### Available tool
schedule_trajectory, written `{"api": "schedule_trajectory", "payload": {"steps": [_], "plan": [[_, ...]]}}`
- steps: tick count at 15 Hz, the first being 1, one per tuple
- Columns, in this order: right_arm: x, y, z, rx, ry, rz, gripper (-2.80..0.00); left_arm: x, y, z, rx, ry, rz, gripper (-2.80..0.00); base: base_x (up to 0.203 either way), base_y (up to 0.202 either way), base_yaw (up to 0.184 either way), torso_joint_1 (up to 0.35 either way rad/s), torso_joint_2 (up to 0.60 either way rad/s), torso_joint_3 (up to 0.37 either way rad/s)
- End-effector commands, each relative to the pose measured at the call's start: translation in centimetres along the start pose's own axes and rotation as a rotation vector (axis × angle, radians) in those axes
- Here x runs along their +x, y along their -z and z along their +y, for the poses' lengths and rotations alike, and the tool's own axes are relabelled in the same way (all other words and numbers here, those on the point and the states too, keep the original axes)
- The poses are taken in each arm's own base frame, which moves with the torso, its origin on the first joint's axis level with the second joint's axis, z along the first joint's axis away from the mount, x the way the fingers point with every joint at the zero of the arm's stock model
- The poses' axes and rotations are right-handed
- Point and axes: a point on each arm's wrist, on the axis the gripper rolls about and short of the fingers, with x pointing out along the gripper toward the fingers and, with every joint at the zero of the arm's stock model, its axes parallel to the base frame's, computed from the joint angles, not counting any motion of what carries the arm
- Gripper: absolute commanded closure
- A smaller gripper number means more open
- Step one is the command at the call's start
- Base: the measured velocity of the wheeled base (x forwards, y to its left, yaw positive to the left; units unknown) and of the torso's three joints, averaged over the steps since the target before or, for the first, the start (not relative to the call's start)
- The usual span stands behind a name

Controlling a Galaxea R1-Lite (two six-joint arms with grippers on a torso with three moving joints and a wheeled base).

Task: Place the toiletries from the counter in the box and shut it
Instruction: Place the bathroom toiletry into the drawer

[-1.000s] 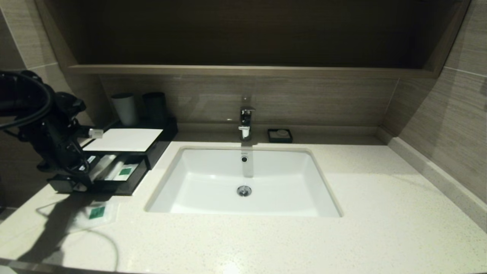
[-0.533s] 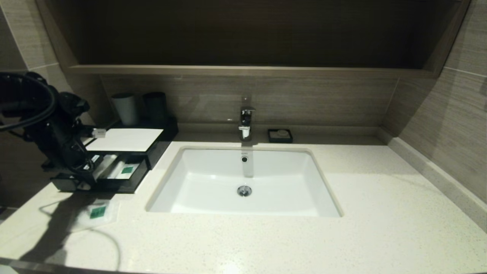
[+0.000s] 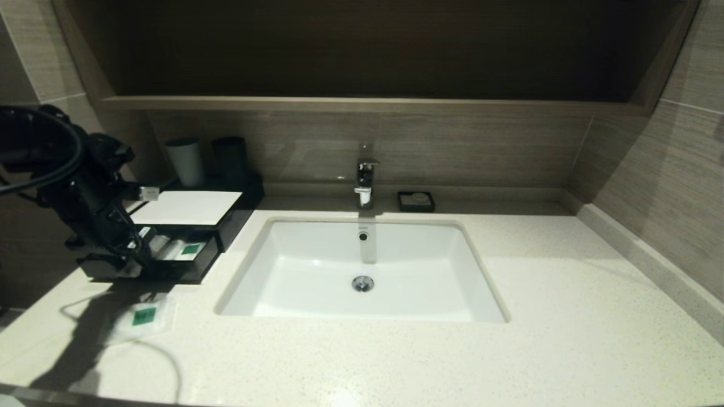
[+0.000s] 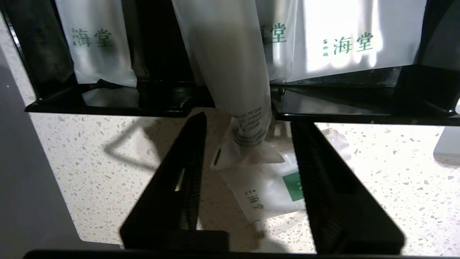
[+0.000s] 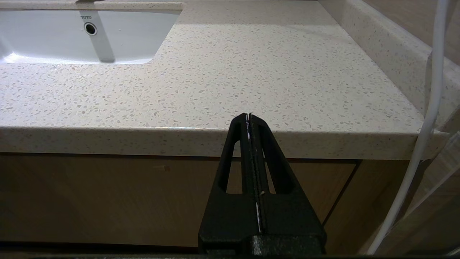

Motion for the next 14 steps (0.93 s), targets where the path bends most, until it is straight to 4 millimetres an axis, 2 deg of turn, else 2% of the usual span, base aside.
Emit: {"api": "schedule_trajectory", "payload": {"steps": [1, 6, 9, 10, 14], "plan": [[0.0, 0.0, 0.0, 0.000, 0.000, 0.000, 0.00, -1.0, 0.3, -0.1, 0.002, -0.006, -0.017, -2.80, 0.000, 0.000, 0.000, 0.000, 0.00, 0.000], [0.0, 0.0, 0.0, 0.000, 0.000, 0.000, 0.00, -5.1, 1.6, -0.4, -0.003, -0.025, -0.105, -2.80, 0.000, 0.000, 0.000, 0.000, 0.00, 0.000], [0.0, 0.0, 0.0, 0.000, 0.000, 0.000, 0.00, -5.9, 2.6, -0.8, -0.012, 0.035, -0.078, -2.80, 0.000, 0.000, 0.000, 0.000, 0.00, 0.000], [0.0, 0.0, 0.0, 0.000, 0.000, 0.000, 0.00, -5.9, 2.9, -0.8, -0.022, 0.070, -0.061, 0.00, 0.000, 0.000, 0.000, 0.000, 0.00, 0.000], [0.0, 0.0, 0.0, 0.000, 0.000, 0.000, 0.00, -5.2, 3.1, -0.9, -0.086, 0.104, -0.004, 0.00, 0.000, 0.000, 0.000, 0.000, 0.00, 0.000]]}}
